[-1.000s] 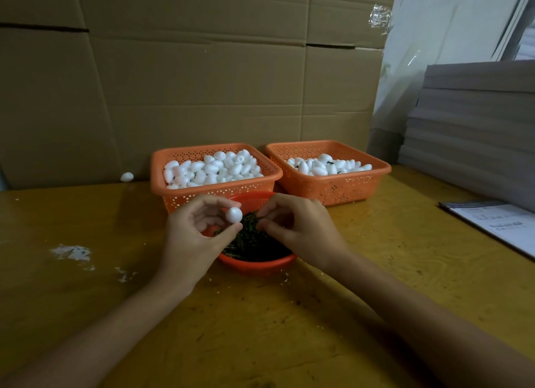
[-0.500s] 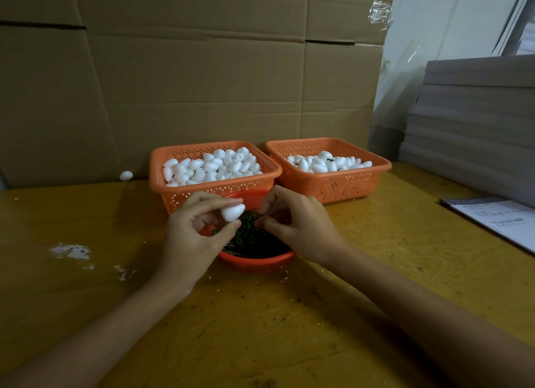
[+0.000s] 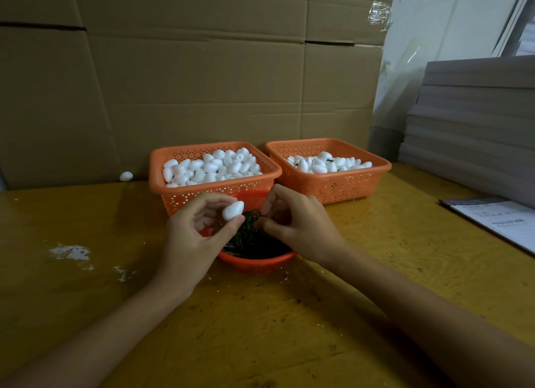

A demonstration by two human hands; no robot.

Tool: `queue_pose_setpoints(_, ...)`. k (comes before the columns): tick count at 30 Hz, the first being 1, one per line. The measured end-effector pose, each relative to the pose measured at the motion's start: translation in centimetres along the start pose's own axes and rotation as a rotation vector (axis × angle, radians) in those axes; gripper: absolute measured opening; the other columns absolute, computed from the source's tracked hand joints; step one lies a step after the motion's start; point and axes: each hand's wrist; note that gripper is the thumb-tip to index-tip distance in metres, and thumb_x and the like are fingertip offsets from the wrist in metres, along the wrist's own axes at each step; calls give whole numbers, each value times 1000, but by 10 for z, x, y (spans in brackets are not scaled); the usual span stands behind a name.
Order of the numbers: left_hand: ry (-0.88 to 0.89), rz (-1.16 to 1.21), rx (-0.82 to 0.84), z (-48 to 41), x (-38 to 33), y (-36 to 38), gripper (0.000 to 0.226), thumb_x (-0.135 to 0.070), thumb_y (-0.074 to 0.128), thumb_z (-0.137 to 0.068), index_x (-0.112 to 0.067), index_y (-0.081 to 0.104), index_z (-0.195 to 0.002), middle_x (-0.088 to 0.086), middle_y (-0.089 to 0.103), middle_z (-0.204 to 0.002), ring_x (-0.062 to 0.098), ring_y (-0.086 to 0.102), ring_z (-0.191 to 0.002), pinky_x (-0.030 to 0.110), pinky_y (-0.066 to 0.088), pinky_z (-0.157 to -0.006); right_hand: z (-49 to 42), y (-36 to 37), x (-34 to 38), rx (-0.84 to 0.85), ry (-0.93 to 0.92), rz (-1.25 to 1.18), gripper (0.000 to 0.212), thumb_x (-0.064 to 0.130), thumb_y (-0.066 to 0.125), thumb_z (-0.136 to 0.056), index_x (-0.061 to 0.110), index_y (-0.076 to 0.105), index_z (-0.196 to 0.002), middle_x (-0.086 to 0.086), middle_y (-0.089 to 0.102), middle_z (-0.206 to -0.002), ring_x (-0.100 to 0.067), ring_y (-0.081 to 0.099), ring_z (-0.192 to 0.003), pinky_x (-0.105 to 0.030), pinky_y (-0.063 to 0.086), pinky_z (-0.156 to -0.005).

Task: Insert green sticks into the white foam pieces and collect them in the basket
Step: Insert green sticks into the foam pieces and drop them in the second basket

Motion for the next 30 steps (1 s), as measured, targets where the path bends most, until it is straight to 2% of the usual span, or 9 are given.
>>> queue_pose_setpoints(3, 0, 0, -1, -1, 3, 0, 28, -11, 83, -86, -26, 71, -106, -8, 75, -106, 15, 71, -105, 19, 55, -86, 0, 1, 0, -2, 0, -11, 23, 18, 77, -93, 17, 61, -109, 6, 79, -92, -10, 75, -87, -46, 61, -79)
queue_pose_setpoints(7, 11, 6, -2, -1, 5, -1, 29, -6, 84, -85, -24, 70, -104, -4, 75, -106, 17, 72, -104, 22, 56, -87, -2, 2, -2, 0, -2, 45, 26, 24, 75, -95, 20, 68, -120, 10, 79, -99, -5, 74, -95, -39, 61, -85)
queue_pose_setpoints(14, 62, 6, 17, -1, 6, -1, 30, 7, 82, -82, -12, 69, -101, 1, 76, -108, 21, 73, -104, 28, 60, -85, -2, 2, -6, 24, -9, 71, 15, 24, 73, -95, 22, 70, -109, 8, 77, -107, -8, 72, -102, -42, 60, -86)
queue_pose_setpoints(21, 45, -17, 15, 0, 6, -1, 35, 4, 83, -82, -20, 68, -103, -4, 75, -108, 19, 73, -100, 26, 59, -83, -3, 2, -5, -33, -26, 96, 9, 23, 77, -91, 25, 75, -99, 11, 62, -108, -5, 60, -97, -35, 55, -85)
queue_pose_setpoints(25, 50, -40, 17, 0, 3, 0, 45, 0, 82, -84, -32, 69, -114, -6, 74, -111, 16, 73, -101, 23, 58, -84, -2, 2, -4, -20, -35, 99, 8, 22, 79, -90, 24, 77, -98, 13, 64, -94, -7, 62, -88, -38, 54, -79)
queue_pose_setpoints(30, 64, -75, 28, 0, 4, 0, 32, -3, 80, -88, -27, 75, -107, -3, 74, -109, 19, 71, -101, 25, 57, -86, -2, 3, -5, 4, -16, 60, 9, 21, 77, -91, 26, 75, -99, 14, 71, -87, -4, 68, -87, -41, 55, -79)
Point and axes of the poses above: each hand's wrist, its own z-axis away from the middle knuckle, its own y-axis out of the palm, x = y × z
